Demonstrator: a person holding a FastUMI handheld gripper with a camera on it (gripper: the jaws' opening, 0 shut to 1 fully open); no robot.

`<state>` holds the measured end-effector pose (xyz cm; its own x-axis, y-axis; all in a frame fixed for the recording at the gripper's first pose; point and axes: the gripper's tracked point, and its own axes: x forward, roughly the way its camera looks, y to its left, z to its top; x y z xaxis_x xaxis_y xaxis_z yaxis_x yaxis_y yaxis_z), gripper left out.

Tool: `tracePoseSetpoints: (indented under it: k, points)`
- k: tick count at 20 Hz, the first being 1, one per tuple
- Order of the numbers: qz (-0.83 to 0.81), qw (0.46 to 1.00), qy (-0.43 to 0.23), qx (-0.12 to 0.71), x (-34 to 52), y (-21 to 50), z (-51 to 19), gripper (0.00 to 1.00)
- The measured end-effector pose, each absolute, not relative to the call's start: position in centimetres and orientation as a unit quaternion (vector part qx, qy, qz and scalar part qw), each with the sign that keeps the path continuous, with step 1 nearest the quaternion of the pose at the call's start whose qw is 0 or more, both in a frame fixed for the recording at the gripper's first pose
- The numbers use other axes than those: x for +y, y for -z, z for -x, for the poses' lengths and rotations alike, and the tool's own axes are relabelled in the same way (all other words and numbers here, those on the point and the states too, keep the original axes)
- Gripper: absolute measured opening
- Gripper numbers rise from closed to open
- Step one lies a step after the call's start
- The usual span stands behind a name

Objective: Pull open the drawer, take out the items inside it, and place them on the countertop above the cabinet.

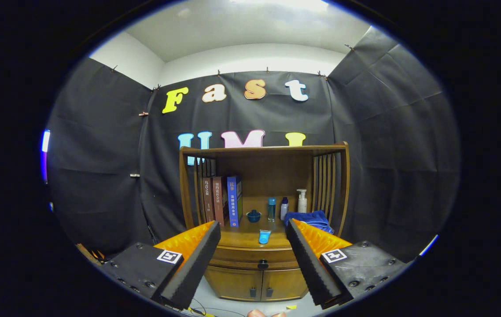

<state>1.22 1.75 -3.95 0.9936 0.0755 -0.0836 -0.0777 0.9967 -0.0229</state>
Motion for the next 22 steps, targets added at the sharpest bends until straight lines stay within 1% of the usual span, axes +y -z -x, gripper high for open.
tracePoseSetpoints:
  k: [22]
  points:
    - [0.016,0.999,-0.032,0.030,1.47,3.77,-0.41,0.99]
